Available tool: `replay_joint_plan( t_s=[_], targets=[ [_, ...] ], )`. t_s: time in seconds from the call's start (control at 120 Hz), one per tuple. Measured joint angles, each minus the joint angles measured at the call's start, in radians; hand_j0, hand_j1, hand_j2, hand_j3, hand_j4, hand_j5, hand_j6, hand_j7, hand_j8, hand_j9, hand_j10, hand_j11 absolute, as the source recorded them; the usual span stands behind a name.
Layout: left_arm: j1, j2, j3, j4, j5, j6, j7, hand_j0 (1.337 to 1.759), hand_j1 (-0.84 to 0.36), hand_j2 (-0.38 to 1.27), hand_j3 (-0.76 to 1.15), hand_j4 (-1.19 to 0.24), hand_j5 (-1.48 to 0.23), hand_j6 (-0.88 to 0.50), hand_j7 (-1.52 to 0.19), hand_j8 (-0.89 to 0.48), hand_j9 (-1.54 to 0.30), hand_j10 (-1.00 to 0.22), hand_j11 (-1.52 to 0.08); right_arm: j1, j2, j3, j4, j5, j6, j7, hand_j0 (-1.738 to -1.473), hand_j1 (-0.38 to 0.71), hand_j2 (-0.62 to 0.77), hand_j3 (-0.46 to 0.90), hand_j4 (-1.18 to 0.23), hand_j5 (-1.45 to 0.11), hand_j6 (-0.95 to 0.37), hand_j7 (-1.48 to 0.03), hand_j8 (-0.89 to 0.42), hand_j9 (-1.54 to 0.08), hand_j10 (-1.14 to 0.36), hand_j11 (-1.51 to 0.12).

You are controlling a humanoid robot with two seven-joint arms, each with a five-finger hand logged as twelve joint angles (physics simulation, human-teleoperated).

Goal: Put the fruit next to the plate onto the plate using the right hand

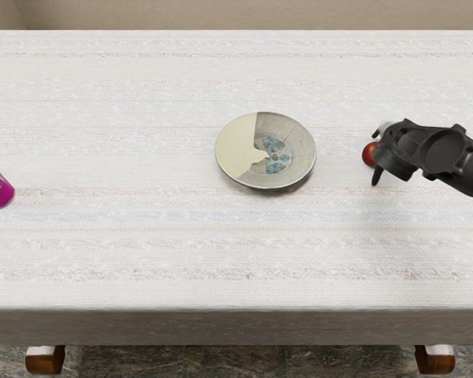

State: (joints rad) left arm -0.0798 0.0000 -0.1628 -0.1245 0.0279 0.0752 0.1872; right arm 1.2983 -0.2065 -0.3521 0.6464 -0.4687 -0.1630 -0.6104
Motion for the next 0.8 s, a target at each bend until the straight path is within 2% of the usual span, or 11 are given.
replay_joint_plan(
  t_s=[0.383, 0.575, 0.625, 0.65, 0.658, 0.692, 0.7, 0.708, 0.783, 0.8],
  targets=[
    [-0.008, 0.0, 0.0, 0.0, 0.0, 0.0, 0.0, 1.658, 0.35, 0.0, 0.0, 0.0, 0.0, 0.0, 0.0, 0.0, 0.0, 0.0, 0.0, 0.014, -0.014, 0.002, 0.003, 0.0, 0.02, 0.0, -1.658, -0.01, -0.05, 0.0, -0.29, -0.37, -0.27, -0.36, -0.27, -0.35, -0.29, -0.37],
    [0.0, 0.0, 0.0, 0.0, 0.0, 0.0, 0.0, 1.658, 0.35, 0.0, 0.0, 0.0, 0.0, 0.0, 0.0, 0.0, 0.0, 0.0, 0.0, 0.014, -0.011, 0.004, 0.003, 0.0, 0.023, 0.0, -1.658, 0.08, -0.07, 0.0, -0.36, -0.46, -0.35, -0.46, -0.35, -0.46, -0.36, -0.46],
    [0.0, 0.0, 0.0, 0.0, 0.0, 0.0, 0.0, 1.658, 0.35, 0.0, 0.0, 0.0, 0.0, 0.0, 0.0, 0.0, 0.0, 0.0, 0.0, 0.013, -0.01, 0.005, 0.003, -0.001, 0.023, 0.0, -1.658, 0.1, -0.07, 0.0, -0.37, -0.48, -0.36, -0.47, -0.35, -0.44, -0.37, -0.48],
    [0.0, 0.0, 0.0, 0.0, 0.0, 0.0, 0.0, 1.658, 0.35, 0.0, 0.0, 0.0, 0.0, 0.0, 0.0, 0.0, 0.0, 0.0, 0.0, 0.012, -0.011, 0.005, 0.003, -0.001, 0.022, 0.0, -1.658, 0.1, -0.07, 0.0, -0.38, -0.49, -0.37, -0.46, -0.32, -0.5, -0.38, -0.49],
    [0.0, 0.0, 0.0, 0.0, 0.0, 0.0, 0.0, 1.658, 0.35, 0.0, 0.0, 0.0, 0.0, 0.0, 0.0, 0.0, 0.0, 0.0, 0.0, 0.012, -0.011, 0.005, 0.003, -0.001, 0.022, 0.0, -1.658, 0.11, -0.07, 0.0, -0.39, -0.49, -0.36, -0.47, -0.33, -0.46, -0.38, -0.5],
    [0.0, 0.0, 0.0, 0.0, 0.0, 0.0, 0.0, 1.658, 0.35, 0.0, 0.0, 0.0, 0.0, 0.0, 0.0, 0.0, 0.0, 0.0, 0.0, 0.011, -0.011, 0.005, 0.003, -0.003, 0.021, 0.0, -1.658, 0.12, -0.07, 0.0, -0.4, -0.5, -0.34, -0.5, -0.29, -0.54, -0.39, -0.51],
    [0.0, 0.0, 0.0, 0.0, 0.0, 0.0, 0.0, 1.658, 0.35, 0.0, 0.0, 0.0, 0.0, 0.0, 0.0, 0.0, 0.0, 0.0, 0.0, 0.01, -0.011, 0.005, 0.003, -0.003, 0.021, 0.001, -1.658, 0.12, -0.07, 0.0, -0.41, -0.5, -0.33, -0.51, -0.31, -0.5, -0.4, -0.51],
    [-0.001, 0.0, 0.0, 0.0, 0.0, 0.0, 0.0, 1.658, 0.35, 0.0, 0.0, 0.0, 0.0, 0.0, 0.0, 0.0, 0.0, 0.0, 0.0, 0.01, -0.011, 0.006, 0.003, -0.004, 0.02, 0.001, -1.658, 0.12, -0.07, 0.0, -0.41, -0.5, -0.34, -0.51, -0.28, -0.58, -0.4, -0.51],
    [-0.003, 0.0, 0.0, 0.0, 0.0, 0.0, 0.0, 1.658, 0.35, 0.0, 0.0, 0.0, 0.0, 0.0, 0.0, 0.0, 0.0, 0.0, 0.0, 0.007, -0.012, 0.007, 0.003, -0.006, 0.019, 0.003, -1.659, 0.14, -0.07, 0.0, -0.44, -0.51, -0.27, -0.63, -0.25, -0.65, -0.42, -0.53],
    [-0.004, 0.0, 0.0, 0.0, 0.0, 0.0, 0.0, 1.658, 0.35, 0.0, 0.0, 0.0, 0.0, 0.0, 0.0, 0.0, 0.0, 0.0, 0.0, 0.006, -0.012, 0.008, 0.003, -0.007, 0.019, 0.003, -1.66, 0.15, -0.07, 0.0, -0.44, -0.51, -0.27, -0.61, -0.22, -0.7, -0.42, -0.54]
  ],
)
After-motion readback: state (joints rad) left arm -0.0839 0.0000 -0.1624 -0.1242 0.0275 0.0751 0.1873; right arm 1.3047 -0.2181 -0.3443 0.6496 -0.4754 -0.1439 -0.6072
